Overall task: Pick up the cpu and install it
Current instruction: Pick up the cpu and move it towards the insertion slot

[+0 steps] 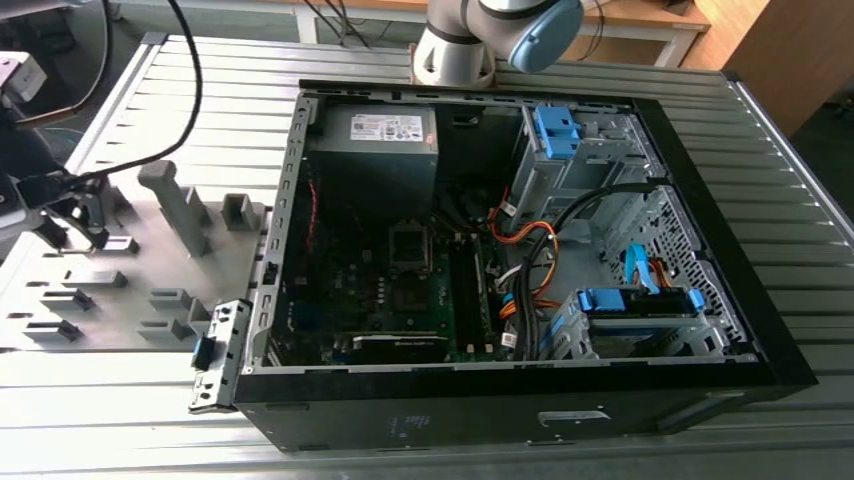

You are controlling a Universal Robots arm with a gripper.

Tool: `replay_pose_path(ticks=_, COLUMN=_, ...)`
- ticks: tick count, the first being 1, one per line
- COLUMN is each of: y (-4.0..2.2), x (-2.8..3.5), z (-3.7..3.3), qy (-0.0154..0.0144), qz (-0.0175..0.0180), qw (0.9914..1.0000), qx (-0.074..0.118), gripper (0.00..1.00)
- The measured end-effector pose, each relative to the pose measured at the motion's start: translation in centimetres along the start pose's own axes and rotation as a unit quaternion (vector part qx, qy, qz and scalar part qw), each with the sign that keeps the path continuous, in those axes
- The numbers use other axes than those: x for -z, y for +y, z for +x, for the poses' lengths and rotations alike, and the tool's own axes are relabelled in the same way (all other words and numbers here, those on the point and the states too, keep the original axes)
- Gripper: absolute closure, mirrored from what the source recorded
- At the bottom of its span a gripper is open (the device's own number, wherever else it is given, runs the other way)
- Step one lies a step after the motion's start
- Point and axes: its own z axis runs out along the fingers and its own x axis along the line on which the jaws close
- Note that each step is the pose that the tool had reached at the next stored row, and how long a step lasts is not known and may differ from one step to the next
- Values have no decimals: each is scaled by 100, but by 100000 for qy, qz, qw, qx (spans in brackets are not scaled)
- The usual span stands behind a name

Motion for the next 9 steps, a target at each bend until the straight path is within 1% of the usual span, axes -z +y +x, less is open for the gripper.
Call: replay_pose_path(ticks=9, y=6, x=165, z=-2, qy=5, qz=2, qw=100000, qx=1, gripper=53)
